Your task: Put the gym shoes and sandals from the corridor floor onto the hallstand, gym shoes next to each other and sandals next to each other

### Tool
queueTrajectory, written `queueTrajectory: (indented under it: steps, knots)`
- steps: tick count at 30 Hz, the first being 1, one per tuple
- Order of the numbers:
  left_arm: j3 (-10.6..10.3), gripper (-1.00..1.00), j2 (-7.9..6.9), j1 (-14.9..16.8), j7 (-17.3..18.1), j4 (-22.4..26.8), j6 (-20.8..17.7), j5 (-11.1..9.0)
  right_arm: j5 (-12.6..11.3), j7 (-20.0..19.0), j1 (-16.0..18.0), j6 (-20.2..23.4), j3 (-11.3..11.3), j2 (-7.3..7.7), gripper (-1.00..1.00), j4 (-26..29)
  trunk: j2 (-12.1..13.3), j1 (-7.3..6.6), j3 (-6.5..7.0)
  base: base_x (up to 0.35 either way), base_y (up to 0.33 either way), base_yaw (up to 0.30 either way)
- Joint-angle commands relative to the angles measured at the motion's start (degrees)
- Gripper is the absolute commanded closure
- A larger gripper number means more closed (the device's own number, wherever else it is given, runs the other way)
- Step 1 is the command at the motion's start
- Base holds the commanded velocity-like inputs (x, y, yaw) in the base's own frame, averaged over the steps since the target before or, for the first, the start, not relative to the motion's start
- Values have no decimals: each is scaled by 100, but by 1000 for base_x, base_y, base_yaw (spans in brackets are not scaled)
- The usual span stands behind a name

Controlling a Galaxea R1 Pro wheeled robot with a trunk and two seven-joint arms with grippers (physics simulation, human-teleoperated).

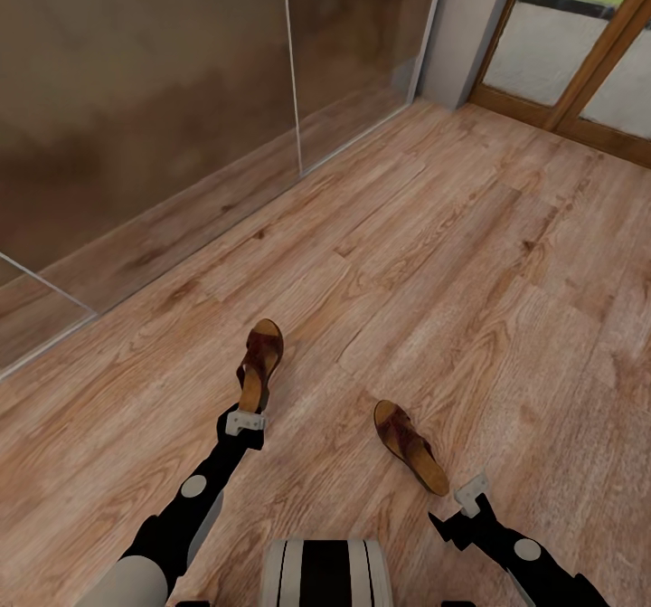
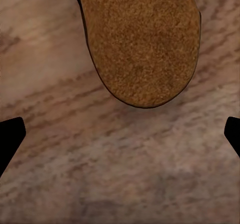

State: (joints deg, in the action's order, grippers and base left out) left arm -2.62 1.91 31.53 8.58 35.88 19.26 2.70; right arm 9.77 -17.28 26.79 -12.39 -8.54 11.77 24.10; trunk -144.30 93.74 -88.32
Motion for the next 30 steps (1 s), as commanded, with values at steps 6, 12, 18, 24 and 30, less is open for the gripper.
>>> queueTrajectory:
  steps: [6, 12, 18, 24, 30]
  knots:
    - [14, 100, 7, 2, 5, -6, 16, 55, 60, 5, 2, -26, 1, 3, -100, -1, -1, -1, -3, 30, 0, 0]
    - [16, 100, 11, 2, 3, -10, 16, 63, 60, 1, 2, -26, 1, 2, -100, -2, -1, -1, -3, 135, 0, 0]
    - [16, 100, 12, 2, 3, -11, 16, 64, 60, 4, 2, -26, 1, 2, -100, -1, -1, -1, -3, 23, 0, 0]
    - [16, 100, 12, 2, 3, -11, 16, 64, 60, 2, 2, -26, 1, 3, -100, -1, -1, -1, -3, 83, 30, 0]
    - [14, 100, 12, 2, 3, -11, 16, 64, 60, 0, 2, -26, 1, 1, -100, -1, -1, -1, -3, 22, 10, 0]
